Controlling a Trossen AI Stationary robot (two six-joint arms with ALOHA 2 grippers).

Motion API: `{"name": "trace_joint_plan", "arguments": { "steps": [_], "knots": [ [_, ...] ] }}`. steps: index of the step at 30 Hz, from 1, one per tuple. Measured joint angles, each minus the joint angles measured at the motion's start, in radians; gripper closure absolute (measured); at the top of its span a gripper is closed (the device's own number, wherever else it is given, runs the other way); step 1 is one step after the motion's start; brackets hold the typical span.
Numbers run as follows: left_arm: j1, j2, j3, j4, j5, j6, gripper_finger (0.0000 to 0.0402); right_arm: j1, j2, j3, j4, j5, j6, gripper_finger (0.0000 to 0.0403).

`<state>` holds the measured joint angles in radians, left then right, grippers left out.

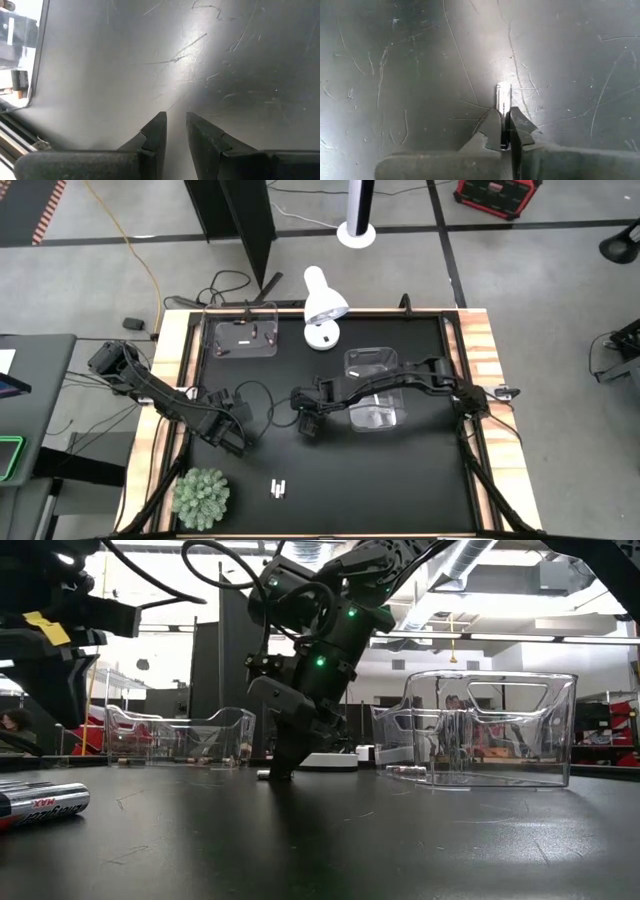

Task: Sort batteries
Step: Put the silver battery into the bottom transparent bin

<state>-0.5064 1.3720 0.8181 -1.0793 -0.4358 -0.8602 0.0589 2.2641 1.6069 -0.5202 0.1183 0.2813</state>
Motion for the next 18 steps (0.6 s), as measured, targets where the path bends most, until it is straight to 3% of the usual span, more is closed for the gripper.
{"name": "trace_joint_plan", "arguments": {
  "steps": [18],
  "knots": [
    [0.000,0.000,0.000,0.011,0.000,0.000,0.0331,0.019,0.011,0.143,-0.165,-0.015,-0.054,0.0392]
  ]
}}
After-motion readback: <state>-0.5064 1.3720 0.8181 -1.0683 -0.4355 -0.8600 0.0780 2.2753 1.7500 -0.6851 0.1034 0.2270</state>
